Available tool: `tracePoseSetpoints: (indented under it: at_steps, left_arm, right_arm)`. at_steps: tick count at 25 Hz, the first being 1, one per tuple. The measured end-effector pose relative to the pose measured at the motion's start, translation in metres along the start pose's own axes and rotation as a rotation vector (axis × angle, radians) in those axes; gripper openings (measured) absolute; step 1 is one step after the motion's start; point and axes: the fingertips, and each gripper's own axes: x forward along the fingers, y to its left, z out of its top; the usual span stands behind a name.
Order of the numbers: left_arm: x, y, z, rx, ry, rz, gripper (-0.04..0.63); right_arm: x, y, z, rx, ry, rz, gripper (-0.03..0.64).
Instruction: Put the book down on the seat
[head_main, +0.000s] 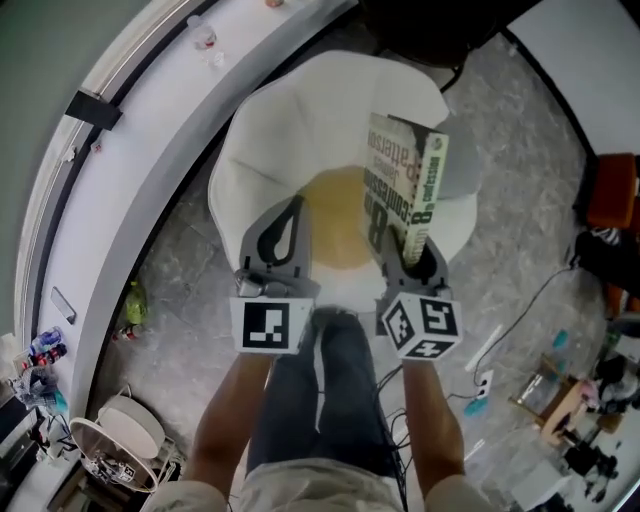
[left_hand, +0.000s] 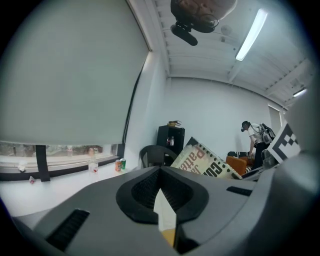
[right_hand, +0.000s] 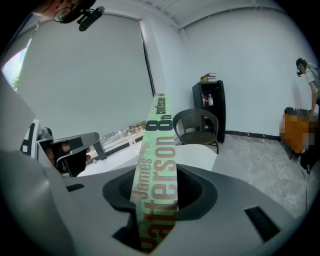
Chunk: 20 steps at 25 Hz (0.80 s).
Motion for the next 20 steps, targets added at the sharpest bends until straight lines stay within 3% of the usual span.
tracePoseSetpoints:
  at_steps: [9,20]
  left_arm:
    - [0.036,-0.010,-0.106,-0.012,0.054,0.034,0.004]
    - [0.074,-0.001,-0.188,-0.024,0.099,0.070,0.005]
  right_arm:
    - [0.078,-0.043,-0.100,0.028,0.083,0.039,0.161]
    - [0.173,-0.072,-0.183,0.136,0.137,0.094,0.161]
